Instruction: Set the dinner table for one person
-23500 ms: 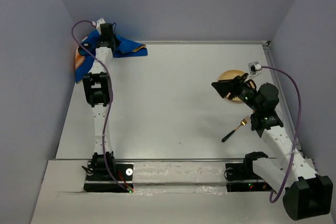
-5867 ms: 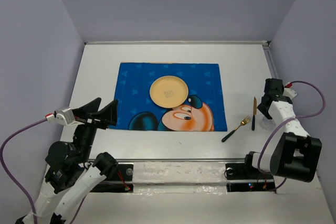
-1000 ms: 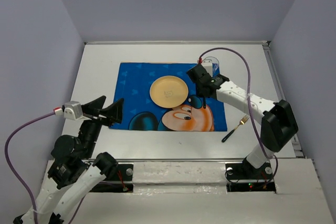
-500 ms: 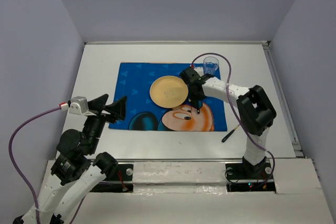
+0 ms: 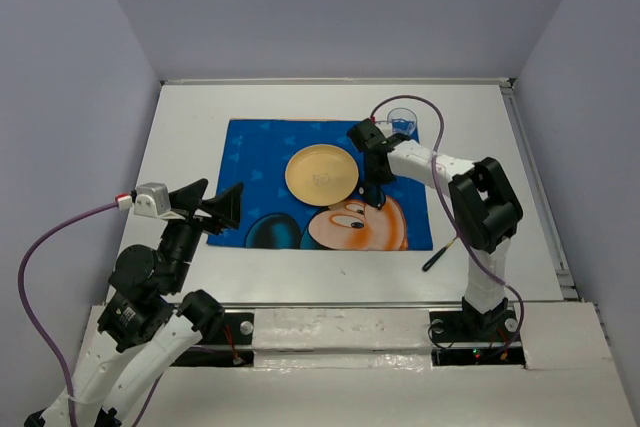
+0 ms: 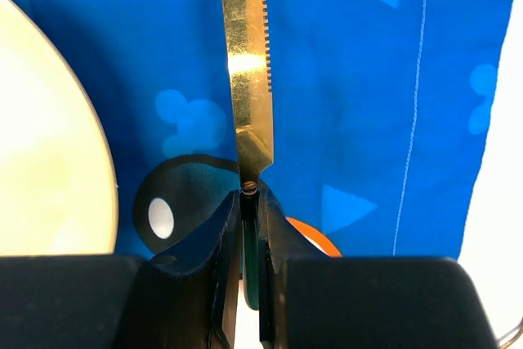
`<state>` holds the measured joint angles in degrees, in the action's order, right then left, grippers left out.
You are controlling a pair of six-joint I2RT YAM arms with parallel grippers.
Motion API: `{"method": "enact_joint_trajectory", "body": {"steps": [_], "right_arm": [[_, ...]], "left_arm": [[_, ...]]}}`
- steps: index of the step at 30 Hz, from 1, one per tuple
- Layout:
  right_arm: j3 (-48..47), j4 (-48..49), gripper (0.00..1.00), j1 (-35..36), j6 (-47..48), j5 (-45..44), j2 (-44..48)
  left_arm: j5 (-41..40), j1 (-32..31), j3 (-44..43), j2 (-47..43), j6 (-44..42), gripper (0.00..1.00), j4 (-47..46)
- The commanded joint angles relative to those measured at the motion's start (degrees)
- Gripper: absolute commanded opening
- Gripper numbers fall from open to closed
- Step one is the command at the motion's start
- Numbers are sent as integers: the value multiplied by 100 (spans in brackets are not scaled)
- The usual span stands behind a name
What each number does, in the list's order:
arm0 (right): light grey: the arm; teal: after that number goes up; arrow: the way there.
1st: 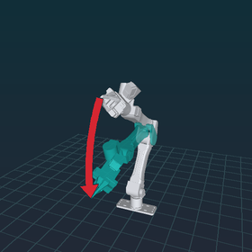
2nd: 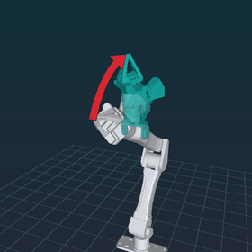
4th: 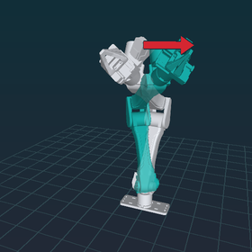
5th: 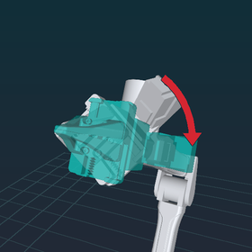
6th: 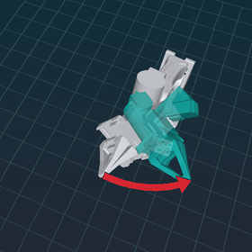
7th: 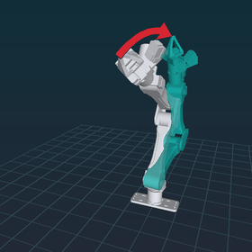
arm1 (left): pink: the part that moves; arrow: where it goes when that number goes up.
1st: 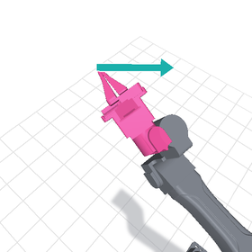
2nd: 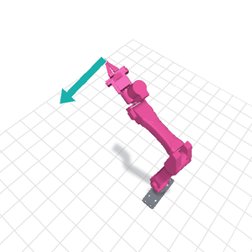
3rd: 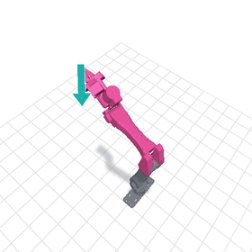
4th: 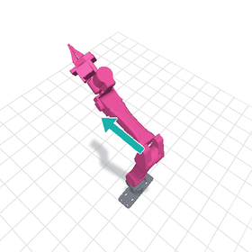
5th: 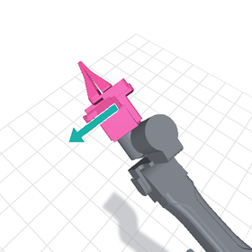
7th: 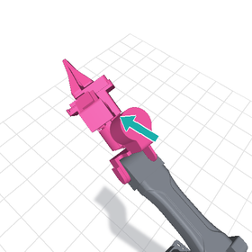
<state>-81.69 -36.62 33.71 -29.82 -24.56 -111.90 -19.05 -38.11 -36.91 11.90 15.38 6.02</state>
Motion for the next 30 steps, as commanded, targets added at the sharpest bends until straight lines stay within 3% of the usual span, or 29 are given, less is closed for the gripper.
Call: {"method": "enact_joint_trajectory", "body": {"steps": [1,4,9,13,21,30], "right_arm": [[-304,155,0,4,-23,56,-113],[-312,138,3,4,-58,91,-148],[-339,59,32,-49,-76,118,-201],[-339,76,47,-49,-68,83,-148],[-128,330,47,-49,-32,161,694],[1023,1060,48,-49,223,-251,3699]], "left_arm": [[33,49,-124,111,-114,99,-286],[33,49,-124,111,-123,99,-286],[33,58,-124,128,-114,99,-286],[41,84,-124,155,-105,99,-277],[261,304,-89,391,-79,99,-365],[1852,725,-150,1587,254,99,-838]]}}
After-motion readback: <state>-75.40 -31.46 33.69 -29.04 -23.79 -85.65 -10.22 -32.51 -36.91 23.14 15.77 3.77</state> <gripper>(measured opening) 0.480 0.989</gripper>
